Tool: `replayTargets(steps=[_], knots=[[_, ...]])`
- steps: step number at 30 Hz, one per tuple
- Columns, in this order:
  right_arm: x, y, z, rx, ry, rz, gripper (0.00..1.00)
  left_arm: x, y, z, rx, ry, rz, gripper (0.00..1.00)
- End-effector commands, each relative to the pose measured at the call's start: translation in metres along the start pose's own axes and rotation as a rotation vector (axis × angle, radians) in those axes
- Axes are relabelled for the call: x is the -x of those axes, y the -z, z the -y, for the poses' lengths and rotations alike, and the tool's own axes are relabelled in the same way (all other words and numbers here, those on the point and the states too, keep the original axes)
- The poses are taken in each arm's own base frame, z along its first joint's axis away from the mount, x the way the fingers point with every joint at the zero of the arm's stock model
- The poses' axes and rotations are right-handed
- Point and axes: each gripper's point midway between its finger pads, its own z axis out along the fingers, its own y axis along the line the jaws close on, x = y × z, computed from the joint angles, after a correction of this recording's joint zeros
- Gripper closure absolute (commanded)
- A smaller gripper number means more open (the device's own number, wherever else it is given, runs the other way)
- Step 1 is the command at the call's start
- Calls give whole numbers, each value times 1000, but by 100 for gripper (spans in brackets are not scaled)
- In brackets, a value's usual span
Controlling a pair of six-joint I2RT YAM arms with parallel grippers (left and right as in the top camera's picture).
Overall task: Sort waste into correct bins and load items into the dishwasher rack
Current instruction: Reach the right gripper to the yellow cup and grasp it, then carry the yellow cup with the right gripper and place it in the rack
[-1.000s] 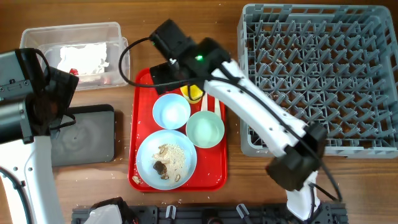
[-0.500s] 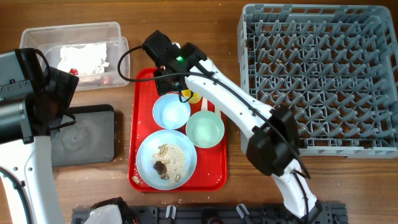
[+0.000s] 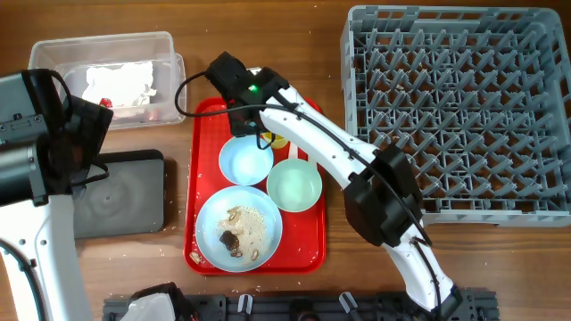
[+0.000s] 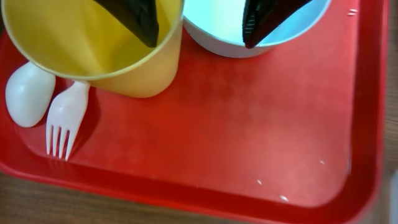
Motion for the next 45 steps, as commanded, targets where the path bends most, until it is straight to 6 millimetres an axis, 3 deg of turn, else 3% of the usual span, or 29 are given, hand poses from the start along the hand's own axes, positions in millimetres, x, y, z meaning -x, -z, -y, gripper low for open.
replayTargets(steps=[1, 5, 8, 21, 25, 30, 32, 34, 35, 38, 40, 43, 44, 45], knots=[[-2, -14, 7, -34, -16, -9, 57, 3, 3, -2, 2, 22, 17, 0], [-3, -14, 7, -35, -16, -12, 60, 3, 3, -2, 2, 22, 17, 0], [-4, -14, 8, -39, -26, -17, 68, 3, 3, -2, 2, 22, 17, 0], [-9, -14, 11, -50, -30, -33, 68, 3, 3, -2, 2, 22, 17, 0], [-8, -14, 11, -49, -30, -32, 87, 3, 3, -2, 2, 22, 17, 0], [0, -4, 10, -34, -35, -6, 96, 3, 3, -2, 2, 22, 17, 0], [8, 12, 12, -22, -41, 16, 96, 3, 3, -2, 2, 22, 17, 0], [41, 77, 31, 33, -42, 141, 96, 3, 3, -2, 2, 22, 17, 0], [50, 97, 40, 51, -46, 176, 96, 3, 3, -2, 2, 22, 17, 0], [76, 176, 99, 77, -119, 323, 96, 3, 3, -2, 2, 22, 17, 0], [83, 215, 137, 99, -130, 386, 96, 3, 3, -2, 2, 22, 17, 0], [76, 241, 180, 155, -136, 385, 96, 3, 3, -2, 2, 22, 17, 0], [70, 242, 195, 186, -124, 355, 96, 3, 3, -2, 2, 22, 17, 0], [54, 233, 228, 291, -115, 269, 96, 3, 3, -2, 2, 22, 17, 0]])
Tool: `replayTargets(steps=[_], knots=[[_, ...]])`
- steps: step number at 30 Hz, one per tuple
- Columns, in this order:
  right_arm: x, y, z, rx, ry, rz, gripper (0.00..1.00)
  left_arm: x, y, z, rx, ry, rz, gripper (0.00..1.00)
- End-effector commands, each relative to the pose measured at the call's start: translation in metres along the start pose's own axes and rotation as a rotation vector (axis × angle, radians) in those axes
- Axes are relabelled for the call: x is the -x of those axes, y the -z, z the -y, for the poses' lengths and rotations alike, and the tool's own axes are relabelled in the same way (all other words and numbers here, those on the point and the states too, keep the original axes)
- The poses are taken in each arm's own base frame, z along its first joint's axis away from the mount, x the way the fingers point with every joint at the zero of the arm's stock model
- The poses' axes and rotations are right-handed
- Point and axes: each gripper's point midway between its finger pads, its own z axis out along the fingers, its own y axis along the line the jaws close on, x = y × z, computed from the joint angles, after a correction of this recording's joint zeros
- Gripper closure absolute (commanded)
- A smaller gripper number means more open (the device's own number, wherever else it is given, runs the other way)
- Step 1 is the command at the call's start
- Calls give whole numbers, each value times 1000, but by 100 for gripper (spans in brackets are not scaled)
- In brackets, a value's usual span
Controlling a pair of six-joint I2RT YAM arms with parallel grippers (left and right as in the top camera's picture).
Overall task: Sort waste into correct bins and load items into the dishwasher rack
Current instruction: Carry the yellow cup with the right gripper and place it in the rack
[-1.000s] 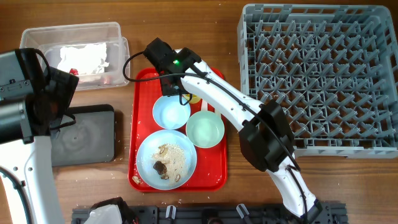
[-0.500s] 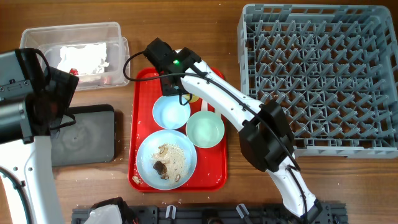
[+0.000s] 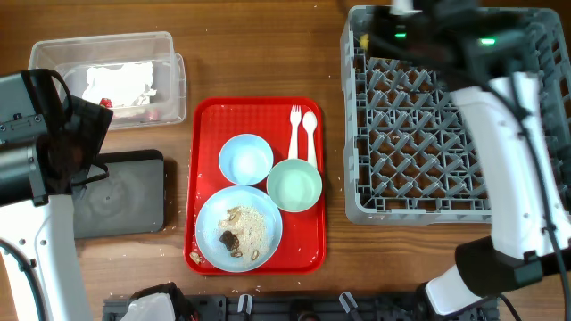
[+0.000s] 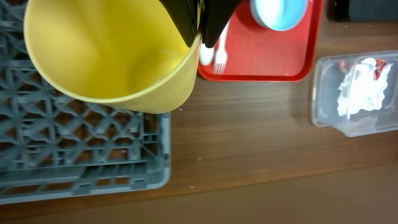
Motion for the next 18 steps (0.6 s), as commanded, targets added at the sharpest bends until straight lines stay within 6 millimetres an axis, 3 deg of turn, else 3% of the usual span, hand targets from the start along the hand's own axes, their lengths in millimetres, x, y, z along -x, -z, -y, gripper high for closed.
replayTargets(steps=[1, 5, 10, 12, 15, 18], knots=[[-26, -17, 28, 240, 45, -192, 96, 4, 3, -2, 2, 22, 18, 0], [-36, -9, 48, 614, -23, -203, 96, 4, 3, -2, 2, 22, 18, 0], [-58, -19, 107, 971, -266, -46, 96, 4, 3, -2, 2, 22, 18, 0], [-83, -51, 123, 986, -363, -57, 96, 4, 3, -2, 2, 22, 18, 0], [-97, -82, 134, 995, -464, -93, 96, 4, 3, -2, 2, 22, 18, 0], [-116, -113, 152, 857, -576, -186, 96, 4, 3, -2, 2, 22, 18, 0]])
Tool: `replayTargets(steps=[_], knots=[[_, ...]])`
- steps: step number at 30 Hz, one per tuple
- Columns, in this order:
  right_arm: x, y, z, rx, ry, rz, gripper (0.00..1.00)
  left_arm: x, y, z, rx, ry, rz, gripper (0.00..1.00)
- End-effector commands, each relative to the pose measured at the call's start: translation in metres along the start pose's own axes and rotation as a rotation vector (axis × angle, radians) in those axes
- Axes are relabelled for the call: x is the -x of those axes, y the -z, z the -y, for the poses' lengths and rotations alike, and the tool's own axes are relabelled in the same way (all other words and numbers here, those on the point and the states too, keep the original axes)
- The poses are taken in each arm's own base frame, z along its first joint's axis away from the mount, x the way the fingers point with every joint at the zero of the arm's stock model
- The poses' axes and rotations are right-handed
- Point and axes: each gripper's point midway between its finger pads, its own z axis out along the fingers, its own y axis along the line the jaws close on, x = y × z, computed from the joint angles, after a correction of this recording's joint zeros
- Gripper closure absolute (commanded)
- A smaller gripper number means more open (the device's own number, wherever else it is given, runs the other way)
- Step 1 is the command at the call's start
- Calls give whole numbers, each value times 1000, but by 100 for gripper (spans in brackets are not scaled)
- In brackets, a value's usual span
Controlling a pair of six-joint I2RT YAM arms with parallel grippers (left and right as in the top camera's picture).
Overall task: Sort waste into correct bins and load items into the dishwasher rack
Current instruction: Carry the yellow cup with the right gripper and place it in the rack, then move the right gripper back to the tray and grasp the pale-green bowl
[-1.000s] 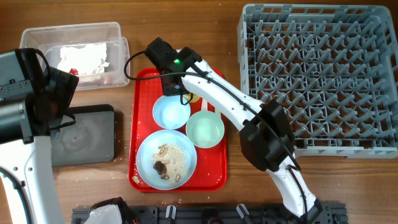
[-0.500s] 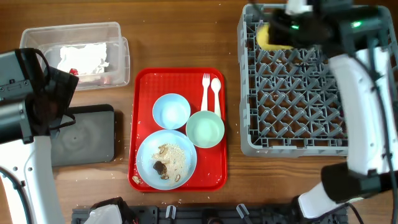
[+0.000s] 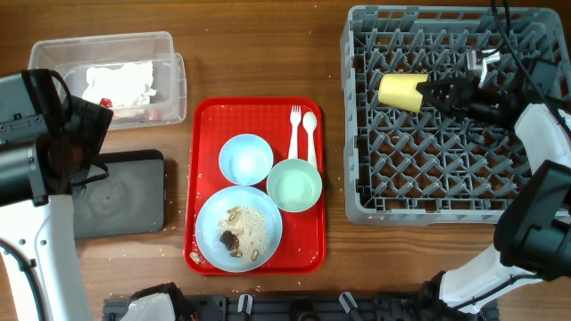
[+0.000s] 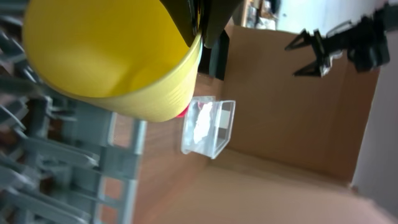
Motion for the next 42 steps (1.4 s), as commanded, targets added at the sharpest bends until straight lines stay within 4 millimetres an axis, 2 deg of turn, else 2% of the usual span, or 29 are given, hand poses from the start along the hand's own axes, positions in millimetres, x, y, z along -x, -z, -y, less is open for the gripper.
replayTargets(steps=[1, 5, 9, 11, 12, 14, 16, 19, 21, 22, 24, 25, 26, 28, 30, 32, 34, 35, 36, 38, 42], knots=[[-5, -3, 29, -66, -134, -10, 96, 3, 2, -2, 3, 22, 17, 0], [-7, 0, 51, -152, -171, -4, 96, 3, 2, -2, 3, 22, 17, 0], [-3, 16, 64, -198, -203, 35, 95, 3, 2, -2, 3, 22, 17, 0], [-6, 24, 73, -242, -243, 42, 90, 3, 2, -2, 3, 22, 17, 0], [-9, 27, 81, -291, -257, 40, 85, 3, 2, -2, 3, 22, 17, 0], [-15, 32, 92, -382, -288, 34, 83, 3, 2, -2, 3, 22, 17, 0], [-18, 46, 98, -525, -310, 56, 83, 3, 2, -2, 3, 22, 17, 0], [-14, 81, 89, -761, -340, 169, 82, 3, 2, -2, 3, 22, 17, 0], [-9, 109, 64, -886, -341, 295, 78, 3, 2, -2, 3, 22, 17, 0], [-7, 116, 37, -880, -291, 347, 76, 3, 2, -2, 3, 22, 17, 0], [-2, 112, -3, -840, -186, 399, 75, 3, 2, -2, 3, 22, 17, 0], [4, 95, -22, -810, -89, 397, 75, 3, 2, -2, 3, 22, 17, 0], [11, 78, -31, -786, -2, 380, 76, 3, 2, -2, 3, 22, 17, 0], [22, 38, -27, -789, 66, 352, 93, 3, 2, -2, 3, 22, 17, 0], [24, 6, -10, -779, 78, 300, 96, 3, 2, -2, 3, 22, 17, 0], [21, -21, 26, -793, 39, 231, 96, 3, 2, -2, 3, 22, 17, 0], [13, -22, 56, -852, -30, 199, 96, 3, 2, -2, 3, 22, 17, 0], [10, -16, 66, -900, -63, 203, 96, 3, 2, -2, 3, 22, 17, 0], [6, -2, 78, -1001, -86, 215, 96, 3, 2, -2, 3, 22, 17, 0], [2, 15, 78, -1085, -96, 228, 96, 3, 2, -2, 3, 22, 17, 0], [-5, 51, 41, -1196, -101, 274, 96, 3, 2, -2, 3, 22, 17, 0]])
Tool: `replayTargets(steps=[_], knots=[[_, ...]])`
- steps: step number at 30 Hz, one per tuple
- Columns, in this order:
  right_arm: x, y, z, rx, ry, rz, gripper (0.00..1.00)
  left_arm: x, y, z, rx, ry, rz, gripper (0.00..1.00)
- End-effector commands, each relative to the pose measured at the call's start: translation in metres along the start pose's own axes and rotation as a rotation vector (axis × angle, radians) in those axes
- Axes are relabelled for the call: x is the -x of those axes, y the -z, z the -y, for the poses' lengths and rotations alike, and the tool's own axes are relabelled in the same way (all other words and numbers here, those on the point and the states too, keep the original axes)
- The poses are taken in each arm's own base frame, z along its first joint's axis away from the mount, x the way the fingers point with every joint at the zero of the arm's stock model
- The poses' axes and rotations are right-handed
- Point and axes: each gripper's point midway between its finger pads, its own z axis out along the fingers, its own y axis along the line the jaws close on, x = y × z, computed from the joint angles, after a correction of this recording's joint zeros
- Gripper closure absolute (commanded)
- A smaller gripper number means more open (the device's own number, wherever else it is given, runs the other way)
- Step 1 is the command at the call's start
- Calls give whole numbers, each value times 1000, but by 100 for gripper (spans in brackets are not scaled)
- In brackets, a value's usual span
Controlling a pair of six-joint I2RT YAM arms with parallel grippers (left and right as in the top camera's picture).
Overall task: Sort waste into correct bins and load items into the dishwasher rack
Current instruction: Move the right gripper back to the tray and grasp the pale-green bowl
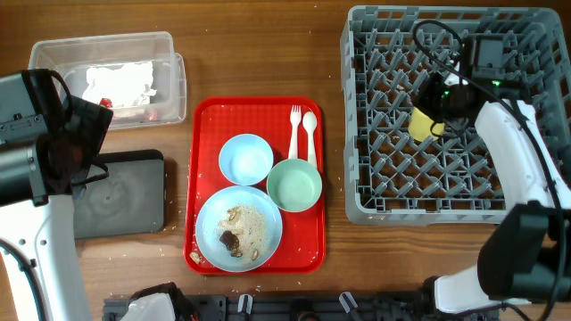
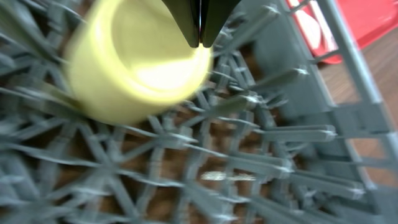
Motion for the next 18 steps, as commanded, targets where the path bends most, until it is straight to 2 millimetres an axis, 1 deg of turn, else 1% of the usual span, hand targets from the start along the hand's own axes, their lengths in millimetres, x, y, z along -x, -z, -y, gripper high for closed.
replayTargets(steps=[1, 2, 4, 5, 7, 8, 9, 10, 11, 12, 13, 14, 15, 16, 18], knots=[[10, 34, 21, -120, -22, 92, 96, 4, 2, -2, 2, 22, 17, 0], [5, 45, 22, -123, -21, 91, 96, 4, 2, -2, 2, 22, 17, 0], [1, 53, 17, -92, -14, 84, 96, 4, 2, -2, 2, 21, 17, 0], [-3, 58, 8, -43, -4, 73, 96, 4, 2, -2, 2, 22, 17, 0], [-17, 71, -38, 203, 154, 21, 95, 4, 2, -2, 2, 22, 17, 0], [-31, 82, -69, 358, 280, -8, 92, 4, 2, -2, 2, 22, 17, 0], [-54, 95, -102, 483, 396, -41, 85, 4, 2, -2, 2, 22, 17, 0], [-70, 97, -117, 499, 453, -57, 80, 4, 2, -2, 2, 22, 17, 0], [-93, 95, -134, 494, 527, -77, 63, 4, 2, -2, 2, 22, 17, 0], [-105, 92, -142, 473, 573, -81, 55, 4, 2, -2, 2, 22, 17, 0], [-125, 88, -154, 447, 624, -93, 38, 4, 2, -2, 2, 22, 17, 0], [-148, 81, -165, 405, 676, -102, 31, 4, 2, -2, 2, 22, 17, 0], [-167, 77, -173, 374, 716, -111, 30, 4, 2, -2, 2, 22, 17, 0], [-192, 70, -180, 337, 769, -128, 30, 4, 2, -2, 2, 22, 17, 0], [-230, 57, -185, 289, 840, -176, 30, 4, 2, -2, 2, 21, 17, 0]])
